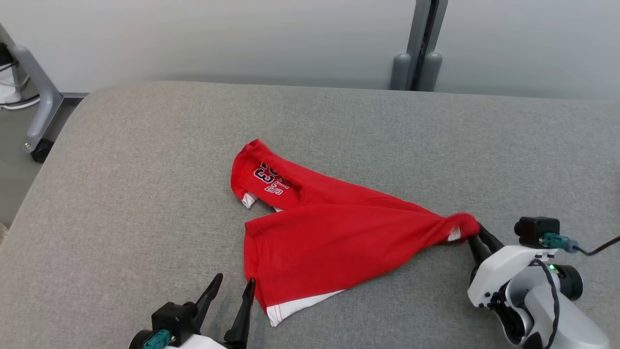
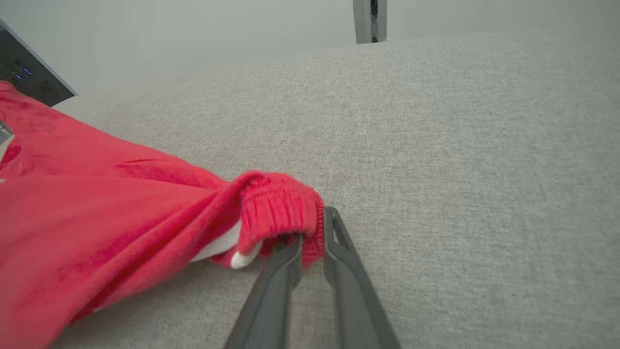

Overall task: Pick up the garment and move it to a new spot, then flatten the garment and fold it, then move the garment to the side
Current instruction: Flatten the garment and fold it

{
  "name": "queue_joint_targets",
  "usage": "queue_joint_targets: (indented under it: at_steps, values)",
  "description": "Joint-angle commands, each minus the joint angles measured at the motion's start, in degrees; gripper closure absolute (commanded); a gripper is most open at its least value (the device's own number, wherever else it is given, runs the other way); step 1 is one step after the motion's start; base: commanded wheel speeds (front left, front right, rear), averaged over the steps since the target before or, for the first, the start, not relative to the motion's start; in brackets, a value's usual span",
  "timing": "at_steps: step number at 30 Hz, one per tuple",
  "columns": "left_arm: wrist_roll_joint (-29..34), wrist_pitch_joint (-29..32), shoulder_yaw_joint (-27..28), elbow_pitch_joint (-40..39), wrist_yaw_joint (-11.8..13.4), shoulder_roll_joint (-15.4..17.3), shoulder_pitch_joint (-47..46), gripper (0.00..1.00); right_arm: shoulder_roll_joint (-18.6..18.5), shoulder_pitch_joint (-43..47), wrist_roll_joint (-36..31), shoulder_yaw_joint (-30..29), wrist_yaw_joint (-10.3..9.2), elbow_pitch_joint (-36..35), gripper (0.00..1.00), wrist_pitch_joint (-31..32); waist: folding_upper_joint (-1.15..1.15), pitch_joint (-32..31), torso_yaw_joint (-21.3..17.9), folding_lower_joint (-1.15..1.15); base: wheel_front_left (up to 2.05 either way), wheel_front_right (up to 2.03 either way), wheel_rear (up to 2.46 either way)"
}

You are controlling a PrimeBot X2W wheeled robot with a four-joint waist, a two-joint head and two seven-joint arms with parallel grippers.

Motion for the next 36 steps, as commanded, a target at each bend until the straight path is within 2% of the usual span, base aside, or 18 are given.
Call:
queue_joint_targets:
  at_steps: [1,5,7,12,17,27,36]
  values:
    - [0.4,-0.1,0.3,0.0,-0.2,0.2,-0.1,0.00,0.1,0.9,-0.2,-0.3,0.00,0.0,0.00,-0.8,0.00,-0.4,-0.3,0.00,0.00,0.00,0.00]
    - [1.0,-0.1,0.9,0.0,-0.2,0.2,0.9,0.00,0.5,1.6,-3.2,-2.2,0.00,-1.0,0.00,-4.2,0.00,-1.7,-1.0,0.00,0.00,0.00,0.00]
    - [1.2,-0.1,0.9,-0.3,-0.3,0.2,1.4,0.00,0.7,3.4,-6.4,-5.6,0.00,-3.0,0.00,-5.3,0.00,-2.9,-1.8,0.00,0.00,0.00,0.00]
    - [1.3,-0.1,0.3,-0.2,-0.2,0.2,2.9,0.00,2.9,11.0,-13.4,-16.7,0.00,-14.0,0.00,-5.4,0.00,-4.9,-3.2,0.00,0.00,0.00,0.00]
    - [1.5,-0.1,-1.2,0.3,-0.3,0.2,4.1,0.00,5.8,18.9,-18.1,-23.2,0.00,-21.5,0.00,-5.4,0.00,-5.7,-4.5,0.00,0.00,0.00,0.00]
    - [0.6,-0.1,-6.5,4.8,-0.3,0.3,4.7,0.00,7.3,24.1,-20.6,-24.6,0.00,-24.9,0.00,-5.4,0.00,-5.0,-7.1,0.00,0.00,0.00,0.00]
    - [-1.4,-0.1,-6.7,8.7,-0.3,0.2,2.6,0.00,7.3,23.2,-20.9,-24.6,0.00,-25.0,0.00,-5.4,0.00,-4.3,-9.4,0.00,0.00,0.00,0.00]
